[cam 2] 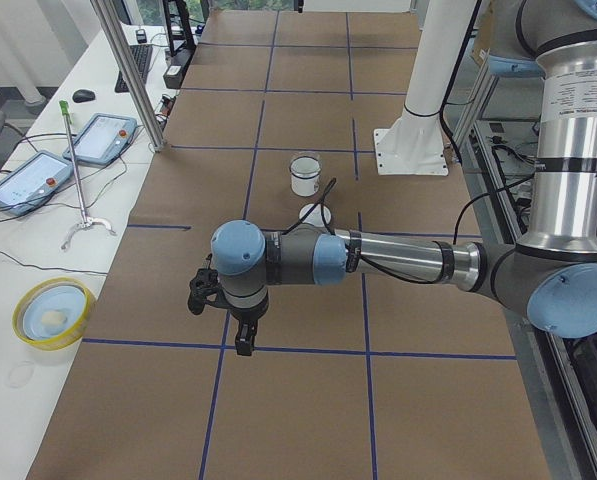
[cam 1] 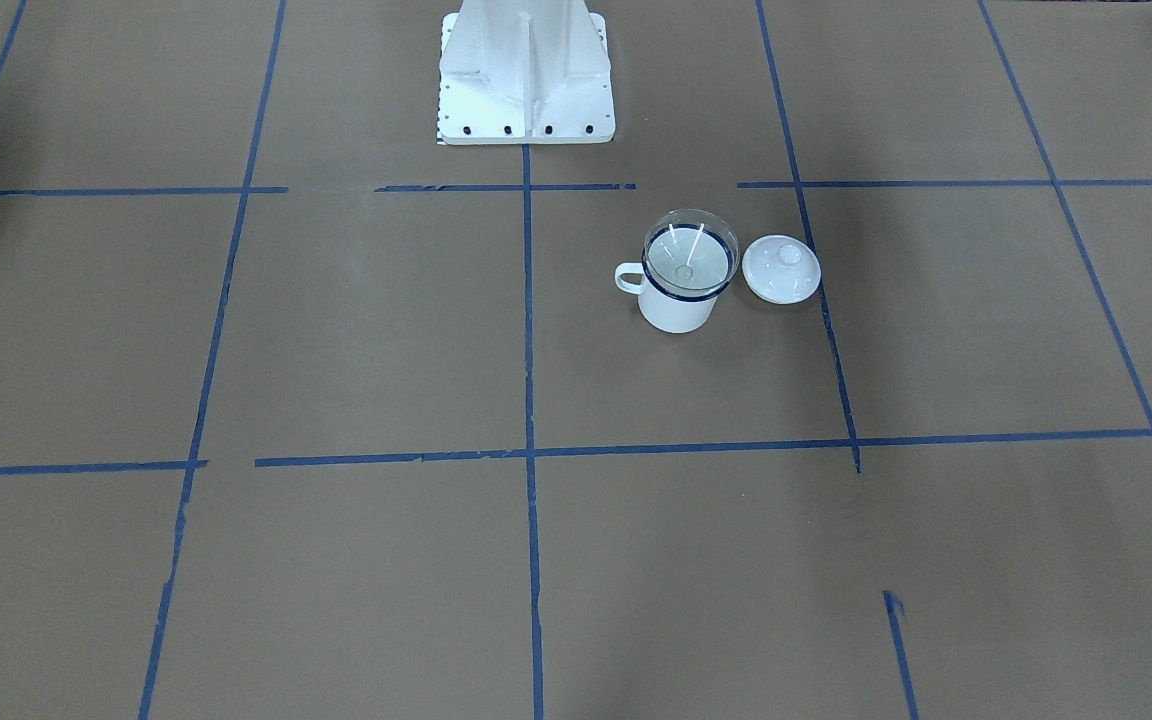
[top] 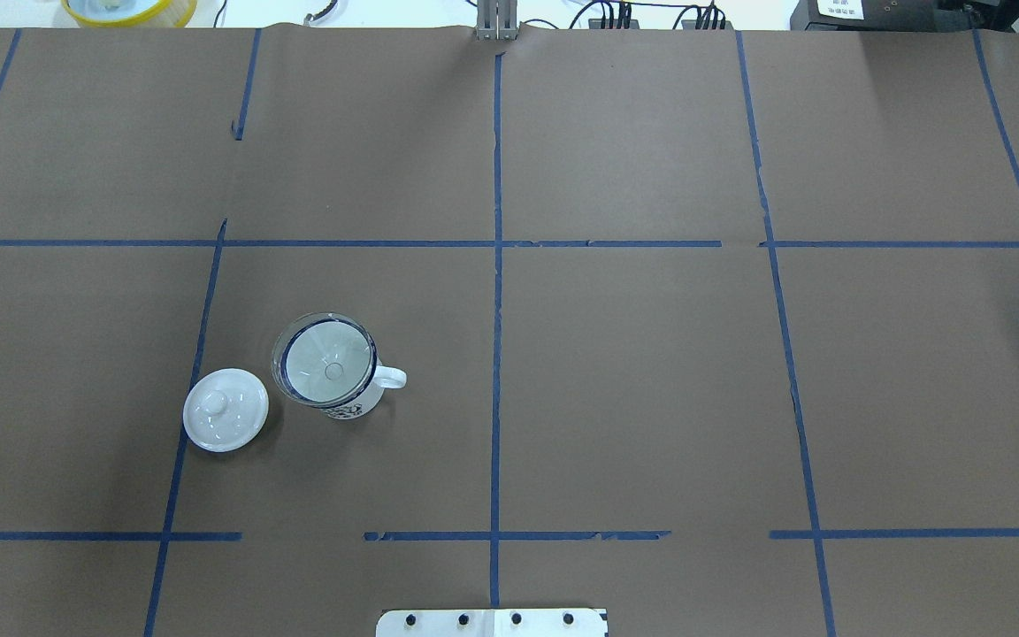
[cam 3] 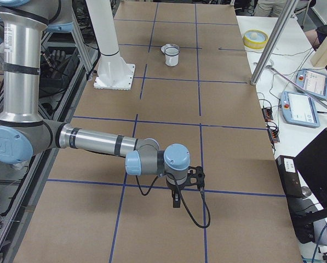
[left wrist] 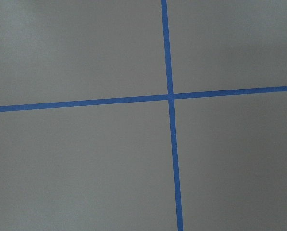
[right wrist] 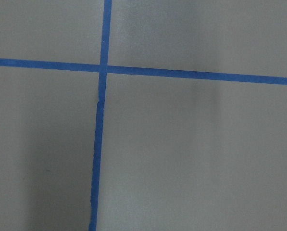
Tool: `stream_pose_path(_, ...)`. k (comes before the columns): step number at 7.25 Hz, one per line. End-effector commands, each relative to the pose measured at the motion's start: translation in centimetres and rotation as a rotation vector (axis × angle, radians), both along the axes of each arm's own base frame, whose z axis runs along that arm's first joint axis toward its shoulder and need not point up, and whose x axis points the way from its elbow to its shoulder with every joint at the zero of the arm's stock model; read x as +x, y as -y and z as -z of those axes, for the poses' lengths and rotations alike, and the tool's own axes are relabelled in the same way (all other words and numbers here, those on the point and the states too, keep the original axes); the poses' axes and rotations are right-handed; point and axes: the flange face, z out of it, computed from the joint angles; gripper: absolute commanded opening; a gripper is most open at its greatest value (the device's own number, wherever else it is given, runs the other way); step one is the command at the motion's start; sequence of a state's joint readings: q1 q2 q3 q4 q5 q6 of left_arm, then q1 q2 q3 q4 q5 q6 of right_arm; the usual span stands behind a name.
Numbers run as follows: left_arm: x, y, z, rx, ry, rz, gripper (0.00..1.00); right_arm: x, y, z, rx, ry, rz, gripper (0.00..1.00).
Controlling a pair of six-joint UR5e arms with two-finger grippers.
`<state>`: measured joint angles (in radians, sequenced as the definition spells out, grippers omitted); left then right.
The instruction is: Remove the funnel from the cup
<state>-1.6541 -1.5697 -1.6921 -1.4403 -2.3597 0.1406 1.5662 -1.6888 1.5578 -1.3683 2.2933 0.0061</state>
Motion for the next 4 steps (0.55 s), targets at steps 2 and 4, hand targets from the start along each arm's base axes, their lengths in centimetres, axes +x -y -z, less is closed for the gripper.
stream_pose_path(2, -0.07, -0.48, -0.49, 0.012, -0.002, 0.001, 1.00, 0.00, 0.00, 0.03, 0.001, 0.000, 0.000, 1.00)
stream_pose_path(4, -0.05, -0.64, 0.05, 0.021, -0.001, 0.004, 1.00, 0.00, 0.01, 0.03, 0.001, 0.000, 0.000, 1.00)
